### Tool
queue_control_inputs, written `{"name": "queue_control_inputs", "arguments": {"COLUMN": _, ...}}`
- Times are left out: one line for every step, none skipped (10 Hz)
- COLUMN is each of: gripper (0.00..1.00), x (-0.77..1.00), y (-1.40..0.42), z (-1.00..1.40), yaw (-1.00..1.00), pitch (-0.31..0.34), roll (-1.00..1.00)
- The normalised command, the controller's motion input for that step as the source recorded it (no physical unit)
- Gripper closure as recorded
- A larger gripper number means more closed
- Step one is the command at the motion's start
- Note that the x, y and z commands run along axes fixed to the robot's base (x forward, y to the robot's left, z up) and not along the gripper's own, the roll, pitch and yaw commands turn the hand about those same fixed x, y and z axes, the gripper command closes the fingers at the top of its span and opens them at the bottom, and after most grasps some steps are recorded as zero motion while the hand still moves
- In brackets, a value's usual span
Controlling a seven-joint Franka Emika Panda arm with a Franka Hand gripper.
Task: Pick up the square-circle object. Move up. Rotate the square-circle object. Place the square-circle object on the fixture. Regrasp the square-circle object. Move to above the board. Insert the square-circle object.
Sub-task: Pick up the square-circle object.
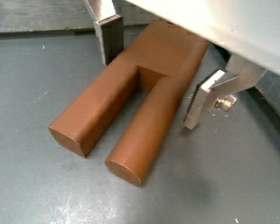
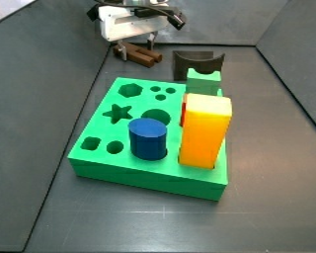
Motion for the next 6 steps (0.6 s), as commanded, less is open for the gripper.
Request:
{"name": "queue_control_inputs", "arguments": {"gripper": 0.00, "x": 0.00, "y": 0.00, "z": -0.02, "yaw": 0.00, "pitch": -0.004, "roll": 0.00}}
{"name": "queue_control_inputs", "arguments": {"gripper": 0.00, "x": 0.00, "y": -0.03, "z": -0.26, "yaw": 0.00, "pitch": -0.007, "roll": 0.00}}
{"name": "queue_control_inputs", "arguments": {"gripper": 0.00, "x": 0.00, "y": -0.02, "z": -0.61, "yaw": 0.00, "pitch": 0.000, "roll": 0.00}}
{"name": "queue_control_inputs", "arguments": {"gripper": 0.00, "x": -0.13, "y": -0.46, "z": -0.23, "yaw": 0.00, "pitch": -0.126, "roll": 0.31}}
{"name": "queue_control_inputs", "arguments": {"gripper": 1.00, "x": 0.00, "y": 0.00, "z": 0.00, "yaw": 0.00, "pitch": 0.000, "roll": 0.00}}
{"name": "queue_control_inputs", "arguments": {"gripper": 1.00, "x": 0.00, "y": 0.00, "z": 0.00, "yaw": 0.00, "pitch": 0.000, "roll": 0.00}}
